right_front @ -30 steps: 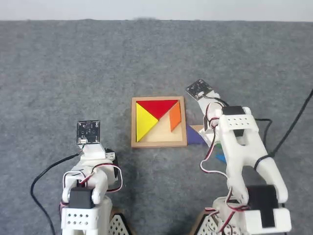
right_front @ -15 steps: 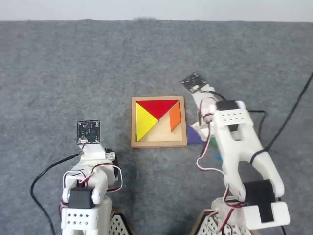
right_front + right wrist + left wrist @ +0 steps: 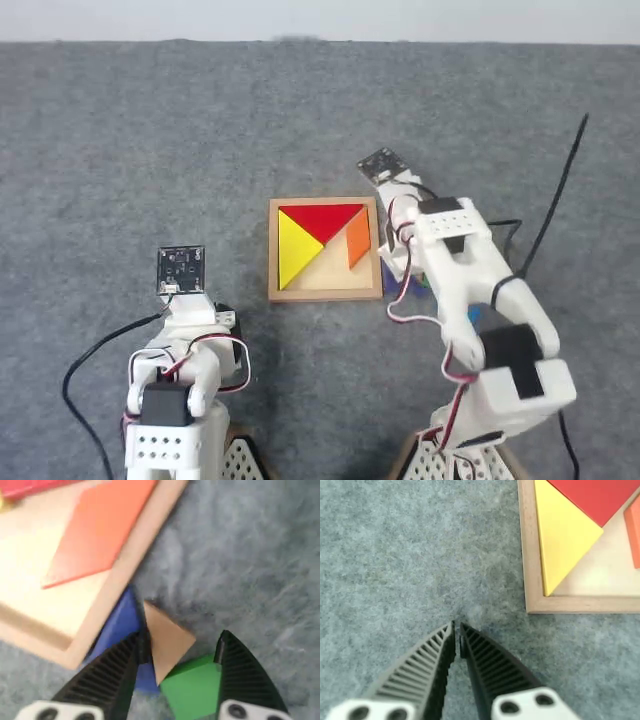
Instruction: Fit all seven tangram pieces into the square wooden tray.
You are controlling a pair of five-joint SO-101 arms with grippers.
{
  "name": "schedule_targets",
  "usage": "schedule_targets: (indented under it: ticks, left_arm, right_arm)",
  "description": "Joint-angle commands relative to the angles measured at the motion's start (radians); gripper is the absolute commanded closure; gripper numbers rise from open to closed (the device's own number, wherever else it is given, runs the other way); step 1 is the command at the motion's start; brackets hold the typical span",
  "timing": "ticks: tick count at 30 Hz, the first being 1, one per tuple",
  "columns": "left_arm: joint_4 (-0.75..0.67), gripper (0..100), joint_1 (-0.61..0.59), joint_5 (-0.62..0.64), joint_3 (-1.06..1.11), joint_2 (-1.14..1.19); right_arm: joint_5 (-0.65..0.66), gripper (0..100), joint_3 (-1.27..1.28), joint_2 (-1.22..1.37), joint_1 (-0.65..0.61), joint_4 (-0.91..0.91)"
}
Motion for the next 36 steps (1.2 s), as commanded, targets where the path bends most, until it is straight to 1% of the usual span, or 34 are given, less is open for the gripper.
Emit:
schedule_targets:
  ticks: [1, 4, 8, 12, 16, 19, 23, 27, 29, 32, 36]
  left_arm:
    - [0.002, 99, -0.006, -0.011, -0.013, -0.020]
    - [0.002, 99, -0.006, -0.011, -0.013, -0.020]
    - [0.002, 99, -0.006, -0.011, -0.013, -0.020]
    - [0.002, 99, -0.006, -0.011, -0.013, -0.020]
    - [0.002, 99, -0.006, -0.011, -0.013, -0.020]
    - [0.002, 99, -0.006, -0.011, -0.013, -0.020]
    - [0.002, 99, -0.006, -0.011, -0.013, -0.020]
    - [0.002, 99, -0.006, -0.011, -0.013, -0.020]
    - [0.002, 99, -0.006, -0.011, -0.013, -0.020]
    - [0.002, 99, -0.006, -0.011, -0.013, -0.020]
    - [0.002, 99, -0.006, -0.011, -0.013, -0.020]
  right_arm:
    - [-0.012, 77.9, -0.087, 0.076, 0.030, -0.021]
    - [-0.015, 79.8, -0.109, 0.094, 0.031, -0.015]
    - [-0.015, 89.6, -0.110, 0.096, 0.028, -0.015]
    - [-0.017, 95.3, -0.112, 0.096, 0.031, -0.016]
    - [-0.020, 96.2, -0.110, 0.065, 0.031, -0.016]
    - [-0.055, 96.1, -0.110, -0.015, 0.031, 0.016]
    - [-0.054, 96.1, -0.110, -0.142, 0.012, 0.074]
    - [-0.051, 96.1, -0.115, -0.220, -0.027, 0.084]
    - [-0.018, 96.1, -0.126, -0.229, -0.070, 0.084]
    - [0.086, 96.1, -0.161, -0.197, -0.156, 0.085]
    - [0.153, 96.1, -0.265, -0.104, -0.239, 0.110]
